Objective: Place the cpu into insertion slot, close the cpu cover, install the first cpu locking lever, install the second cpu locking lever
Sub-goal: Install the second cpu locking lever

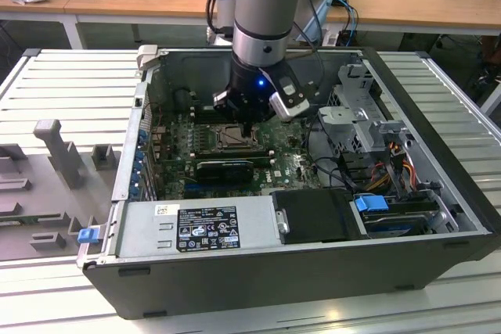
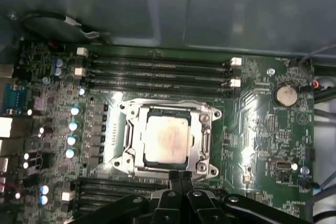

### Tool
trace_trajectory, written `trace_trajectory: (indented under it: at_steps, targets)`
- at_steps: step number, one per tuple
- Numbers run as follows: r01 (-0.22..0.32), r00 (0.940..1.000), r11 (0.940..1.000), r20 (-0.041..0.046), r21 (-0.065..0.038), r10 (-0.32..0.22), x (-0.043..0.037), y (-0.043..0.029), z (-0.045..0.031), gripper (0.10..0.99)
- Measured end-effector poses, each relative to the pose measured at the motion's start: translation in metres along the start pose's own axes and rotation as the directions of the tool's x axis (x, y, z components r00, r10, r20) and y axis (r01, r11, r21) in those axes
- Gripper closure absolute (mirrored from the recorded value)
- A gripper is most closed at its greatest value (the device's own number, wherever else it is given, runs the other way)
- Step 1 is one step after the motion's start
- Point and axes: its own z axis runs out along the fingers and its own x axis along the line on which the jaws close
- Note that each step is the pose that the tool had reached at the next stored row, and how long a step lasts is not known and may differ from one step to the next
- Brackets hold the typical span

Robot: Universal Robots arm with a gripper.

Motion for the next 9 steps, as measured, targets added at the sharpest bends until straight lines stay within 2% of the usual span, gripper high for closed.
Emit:
trace_trajectory:
  at_steps: [4,9]
  targets:
    - [0.0,1.0,1.0,0.0001,0.0,0.0,0.0024,-0.004,-0.0004,0.98]
    - [0.0,1.0,1.0,0.0004,-0.005,0.0,0.0107,-0.0077,-0.0005,0.98]
